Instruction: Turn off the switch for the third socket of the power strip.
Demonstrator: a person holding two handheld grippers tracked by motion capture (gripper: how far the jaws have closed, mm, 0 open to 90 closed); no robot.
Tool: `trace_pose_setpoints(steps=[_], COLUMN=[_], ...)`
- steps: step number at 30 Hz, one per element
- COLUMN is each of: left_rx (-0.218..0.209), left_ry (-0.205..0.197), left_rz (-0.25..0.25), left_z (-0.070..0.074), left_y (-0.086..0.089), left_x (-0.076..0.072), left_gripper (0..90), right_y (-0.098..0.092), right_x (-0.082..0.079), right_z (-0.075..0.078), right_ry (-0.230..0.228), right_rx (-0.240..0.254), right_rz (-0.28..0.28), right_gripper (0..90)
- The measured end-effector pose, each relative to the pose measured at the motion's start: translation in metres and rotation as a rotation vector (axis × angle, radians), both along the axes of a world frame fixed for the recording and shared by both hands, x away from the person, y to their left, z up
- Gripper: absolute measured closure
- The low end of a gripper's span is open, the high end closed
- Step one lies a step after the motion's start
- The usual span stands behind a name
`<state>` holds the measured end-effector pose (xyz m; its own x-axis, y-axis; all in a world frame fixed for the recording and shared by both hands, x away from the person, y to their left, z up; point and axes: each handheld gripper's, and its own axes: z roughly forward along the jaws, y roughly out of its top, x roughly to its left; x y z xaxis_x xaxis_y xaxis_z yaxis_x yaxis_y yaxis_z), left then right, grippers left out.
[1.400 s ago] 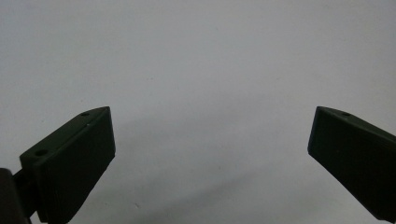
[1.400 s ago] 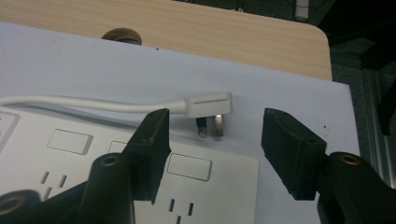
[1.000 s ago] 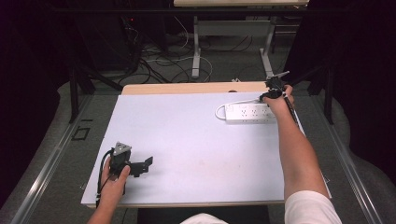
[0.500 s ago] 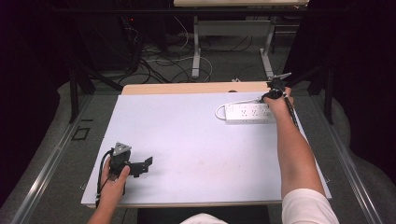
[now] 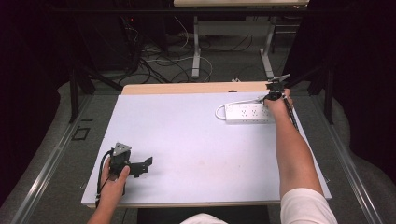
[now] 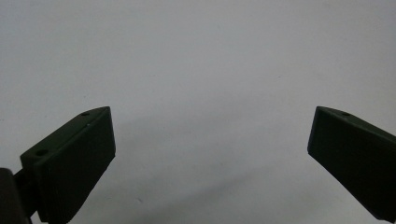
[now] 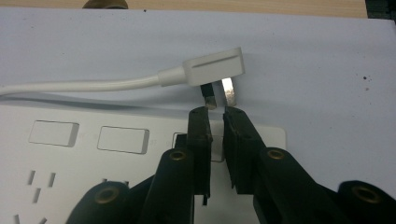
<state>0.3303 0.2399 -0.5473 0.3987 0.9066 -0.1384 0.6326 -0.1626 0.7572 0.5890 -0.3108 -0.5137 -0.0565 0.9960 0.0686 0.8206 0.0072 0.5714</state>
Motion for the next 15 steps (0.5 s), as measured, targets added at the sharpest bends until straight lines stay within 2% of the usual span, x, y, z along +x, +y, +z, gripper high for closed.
trace_pose_setpoints(steps=[4, 15], left_rx=[-0.004, -0.004], left_ry=[0.001, 0.002], left_rz=[0.002, -0.004], left_z=[-0.0002, -0.0002], left_y=[-0.0006, -0.0009], left_x=[0.0001, 0.0003], left_gripper=[0.7, 0.7], right_y=[-0.0014, -0.0018], right_x=[-0.0007, -0.0022], right_z=[-0.0003, 0.0002], right_ry=[0.000, 0.010], right_rx=[0.016, 0.016], right_rz=[-0.004, -0.026], right_gripper=[84.5, 87.0])
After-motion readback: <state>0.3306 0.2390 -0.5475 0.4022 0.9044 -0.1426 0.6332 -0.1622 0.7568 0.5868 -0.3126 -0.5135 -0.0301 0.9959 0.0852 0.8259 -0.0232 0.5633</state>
